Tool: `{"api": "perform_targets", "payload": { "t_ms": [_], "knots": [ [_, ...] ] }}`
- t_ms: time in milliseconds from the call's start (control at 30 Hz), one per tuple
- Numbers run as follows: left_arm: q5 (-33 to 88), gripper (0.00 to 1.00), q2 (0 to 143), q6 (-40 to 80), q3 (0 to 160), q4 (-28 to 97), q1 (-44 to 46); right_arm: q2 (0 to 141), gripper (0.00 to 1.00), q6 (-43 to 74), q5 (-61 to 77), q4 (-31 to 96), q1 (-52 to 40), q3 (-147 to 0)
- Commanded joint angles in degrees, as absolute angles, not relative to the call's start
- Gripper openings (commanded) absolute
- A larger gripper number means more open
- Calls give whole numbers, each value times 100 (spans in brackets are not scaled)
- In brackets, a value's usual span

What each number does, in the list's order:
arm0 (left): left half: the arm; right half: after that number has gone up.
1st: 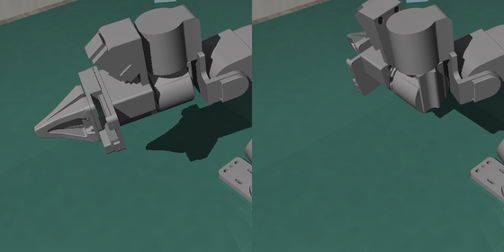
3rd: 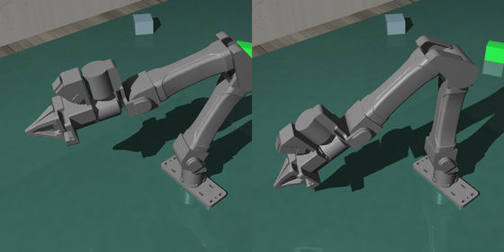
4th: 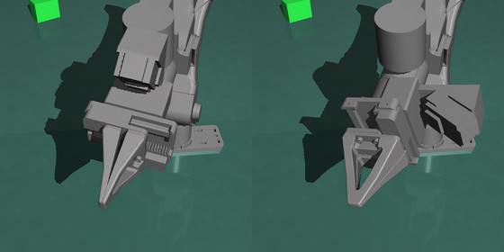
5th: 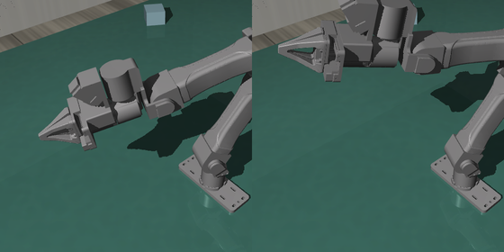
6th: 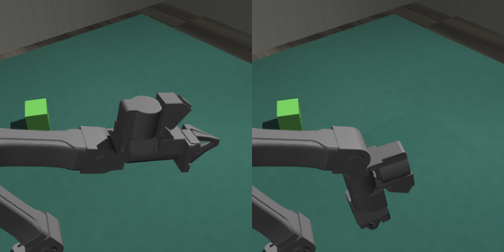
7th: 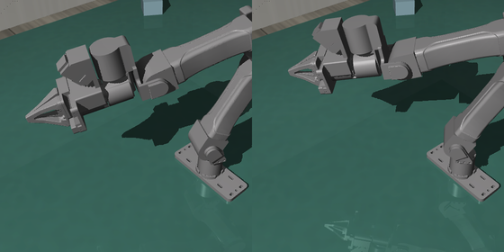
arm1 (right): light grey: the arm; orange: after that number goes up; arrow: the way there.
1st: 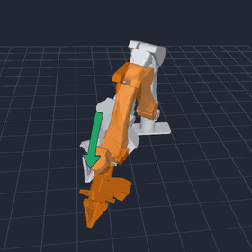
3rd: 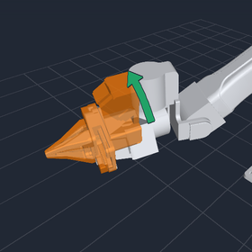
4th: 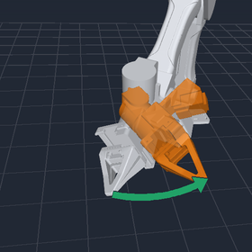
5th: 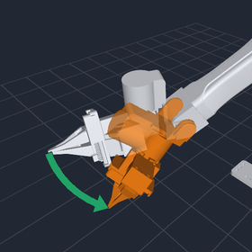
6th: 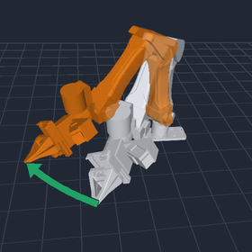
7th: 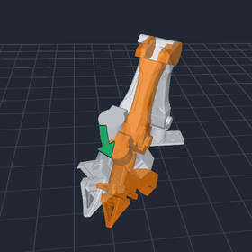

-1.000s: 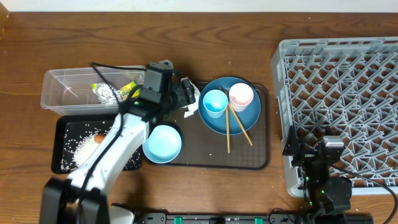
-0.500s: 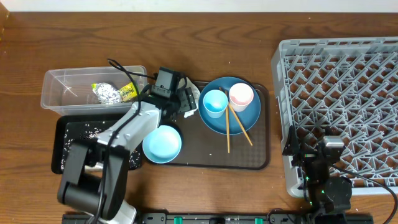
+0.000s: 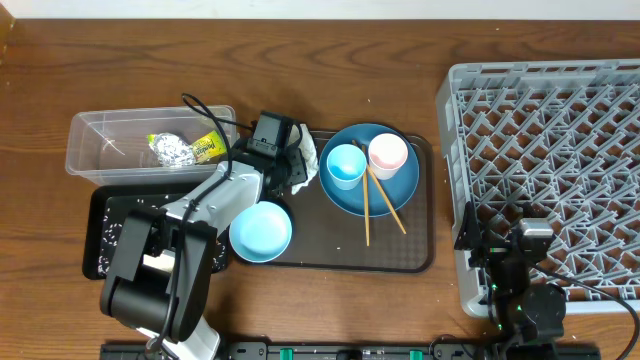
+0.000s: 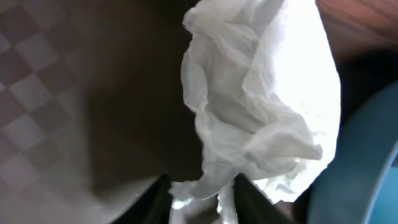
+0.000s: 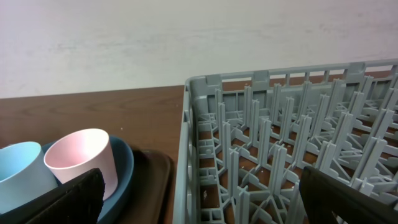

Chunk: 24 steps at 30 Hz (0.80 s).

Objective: Sort waste into correct bins and load items into the dishwasher rack
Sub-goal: 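Lift the white tissue and carry it left over the clear bin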

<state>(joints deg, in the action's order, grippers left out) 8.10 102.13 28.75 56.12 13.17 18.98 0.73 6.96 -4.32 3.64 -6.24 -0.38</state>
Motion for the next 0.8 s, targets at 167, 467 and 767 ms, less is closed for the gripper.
{"api": "perform_targets", "payload": {
  "t_ms": [167,467,767],
  "knots": [
    [676,41,10197,2383,5714,1343,1894,64,99,676,-427,386,-631,-30],
    [519,66,9312,2355,5714,1354,1894,64,99,676,-427,386,-631,-30],
    [528,70,9137,2357,5712,1243,1907,64,99,676,-427,386,-631,-30]
  ]
}}
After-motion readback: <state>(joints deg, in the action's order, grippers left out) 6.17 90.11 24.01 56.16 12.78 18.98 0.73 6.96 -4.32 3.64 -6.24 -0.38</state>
